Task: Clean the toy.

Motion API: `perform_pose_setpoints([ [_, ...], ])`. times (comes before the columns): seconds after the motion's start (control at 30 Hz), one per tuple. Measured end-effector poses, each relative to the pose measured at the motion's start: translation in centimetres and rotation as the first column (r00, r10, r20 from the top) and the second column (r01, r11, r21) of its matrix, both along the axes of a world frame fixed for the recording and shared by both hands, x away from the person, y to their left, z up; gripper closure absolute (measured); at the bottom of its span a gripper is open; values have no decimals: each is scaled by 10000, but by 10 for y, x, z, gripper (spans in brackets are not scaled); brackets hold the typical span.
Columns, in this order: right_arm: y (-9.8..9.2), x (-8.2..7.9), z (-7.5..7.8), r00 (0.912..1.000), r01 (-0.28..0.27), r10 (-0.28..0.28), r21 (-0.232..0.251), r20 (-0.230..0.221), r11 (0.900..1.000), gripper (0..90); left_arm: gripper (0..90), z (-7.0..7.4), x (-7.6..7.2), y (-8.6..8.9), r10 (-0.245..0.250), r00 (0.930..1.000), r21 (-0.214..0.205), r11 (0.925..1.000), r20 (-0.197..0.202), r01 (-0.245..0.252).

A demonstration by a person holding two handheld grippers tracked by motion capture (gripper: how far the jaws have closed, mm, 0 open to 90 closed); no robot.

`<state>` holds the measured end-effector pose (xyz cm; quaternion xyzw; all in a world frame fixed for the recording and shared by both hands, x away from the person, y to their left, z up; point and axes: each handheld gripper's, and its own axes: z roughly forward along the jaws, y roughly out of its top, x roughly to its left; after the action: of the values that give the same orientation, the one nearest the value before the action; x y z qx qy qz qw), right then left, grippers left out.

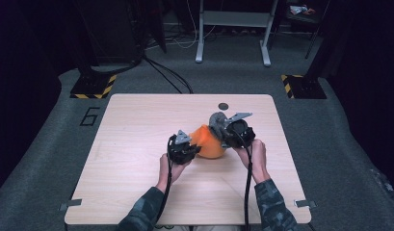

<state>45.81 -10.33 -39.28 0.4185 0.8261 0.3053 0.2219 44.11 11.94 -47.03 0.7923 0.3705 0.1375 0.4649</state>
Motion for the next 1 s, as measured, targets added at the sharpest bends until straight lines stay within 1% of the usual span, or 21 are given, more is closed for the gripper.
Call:
perform_pose_setpoints([
  [0.03, 3, -1, 2, 9999, -150, 150, -67, 41, 9999, 691, 835, 1, -1, -1, -5, 10000, 19, 10000, 30, 5],
  [0.1, 11, -2, 4, 9988, -446, 448, -105, 187, 9990, 691, 834, 1, -1, -1, -87, 10000, 31, 10000, -44, 87],
  [0.13, 14, -1, 3, 9982, -560, 563, -157, 187, 9983, 691, 833, 0, 0, -1, -34, 10000, 81, 10000, -50, 34],
  [0.17, 19, 1, 1, 9975, -678, 685, -380, 168, 9970, 691, 832, -1, 0, -1, 25, 10000, 114, 9999, -41, -25],
  [0.2, 21, 2, -1, 9975, -695, 701, -575, 89, 9959, 692, 830, -2, 1, -1, 72, 10000, 202, 9998, -59, -71],
  [0.23, 24, 3, -5, 9983, -581, 581, -650, -6, 9962, 692, 828, -3, 2, -1, 111, 9999, 355, 9993, -35, -110],
  [0.27, 25, 6, -8, 9972, -739, 744, -640, 49, 9952, 692, 827, -4, 2, 0, 162, 9999, 392, 9991, -21, -161],
  [0.3, 25, 7, -9, 9974, -723, 723, -557, -8, 9958, 692, 827, -5, 2, 1, 121, 9999, 417, 9991, -45, -119],
  [0.37, 23, 9, -10, 9978, -653, 650, -414, -104, 9970, 692, 827, -5, 3, 2, 153, 9999, 430, 9990, -79, -150],
  [0.4, 23, 9, -11, 9982, -597, 592, -379, -130, 9975, 692, 827, -6, 3, 2, 197, 9998, 421, 9989, -31, -196],
  [0.47, 19, 9, -13, 9987, -491, 484, -515, -162, 9975, 692, 827, -7, 3, 1, 246, 9997, 434, 9988, -13, -245],
  [0.5, 17, 9, -15, 9989, -420, 408, -534, -231, 9977, 692, 826, -7, 3, 1, 261, 9997, 453, 9986, -1, -260],
  [0.57, 10, 11, -20, 9990, -269, 253, -403, -380, 9988, 693, 825, -9, 3, 1, 305, 9995, 407, 9987, 4, -305],
  [0.6, 8, 11, -22, 9988, -199, 183, -335, -462, 9992, 692, 825, -9, 4, 2, 286, 9996, 509, 9983, 20, -286],
  [0.67, 4, 12, -26, 9978, 8, -32, -369, -663, 9993, 693, 825, -10, 4, 2, 318, 9995, 488, 9983, 22, -319],
  [0.7, 0, 13, -30, 9967, 94, -127, -418, -802, 9991, 692, 825, -10, 4, 2, 337, 9994, 473, 9983, 17, -338],
  [0.77, -6, 15, -36, 9956, 249, -281, -370, -894, 9990, 693, 825, -10, 4, 3, 323, 9995, 543, 9980, 38, -325],
  [0.83, -10, 17, -42, 9940, 344, -388, -439, -1021, 9984, 693, 825, -11, 5, 3, 341, 9994, 463, 9983, 26, -341],
  [0.93, -17, 19, -53, 9882, 615, -665, -403, -1381, 9973, 694, 825, -11, 5, 4, 388, 9992, 447, 9983, -23, -386],
  [0.97, -19, 21, -57, 9879, 624, -684, -469, -1393, 9969, 694, 825, -11, 5, 4, 400, 9992, 463, 9981, -21, -399],
  [1.0, -20, 22, -61, 9827, 750, -821, -483, -1662, 9960, 694, 825, -12, 5, 4, 404, 9992, 472, 9981, -18, -403],
])
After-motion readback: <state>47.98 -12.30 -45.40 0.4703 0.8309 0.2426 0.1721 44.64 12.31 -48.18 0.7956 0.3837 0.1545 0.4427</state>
